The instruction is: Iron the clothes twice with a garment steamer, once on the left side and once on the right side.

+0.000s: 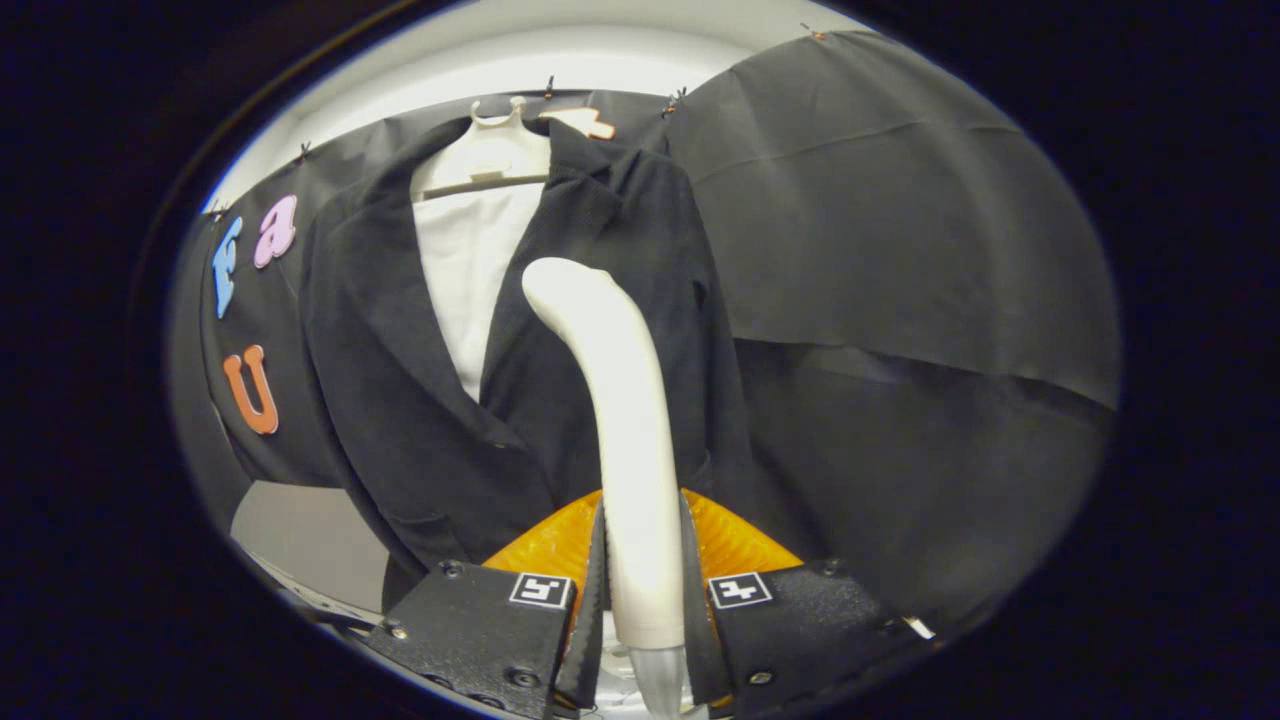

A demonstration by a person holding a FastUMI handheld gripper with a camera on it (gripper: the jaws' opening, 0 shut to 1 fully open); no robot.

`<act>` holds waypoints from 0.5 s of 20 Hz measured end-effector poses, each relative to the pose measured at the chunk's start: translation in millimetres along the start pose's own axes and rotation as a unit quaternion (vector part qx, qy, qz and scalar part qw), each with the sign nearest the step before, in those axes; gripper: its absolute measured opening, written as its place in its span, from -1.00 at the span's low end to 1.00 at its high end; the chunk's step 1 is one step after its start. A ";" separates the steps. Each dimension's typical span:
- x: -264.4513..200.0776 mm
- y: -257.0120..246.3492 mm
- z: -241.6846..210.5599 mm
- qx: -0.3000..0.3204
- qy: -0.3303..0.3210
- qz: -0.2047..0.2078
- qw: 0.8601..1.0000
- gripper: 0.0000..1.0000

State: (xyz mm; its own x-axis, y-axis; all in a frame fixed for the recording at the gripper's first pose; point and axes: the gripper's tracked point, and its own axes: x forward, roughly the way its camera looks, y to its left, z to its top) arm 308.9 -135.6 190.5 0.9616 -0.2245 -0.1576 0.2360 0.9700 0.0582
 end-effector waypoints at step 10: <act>5.5 2.2 -65.5 -0.021 0.050 -0.014 0.998 -0.26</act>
State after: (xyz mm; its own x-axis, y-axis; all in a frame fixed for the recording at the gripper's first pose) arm 305.6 -128.6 125.2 0.9355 -0.2440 -0.2558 0.2550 0.9669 0.0102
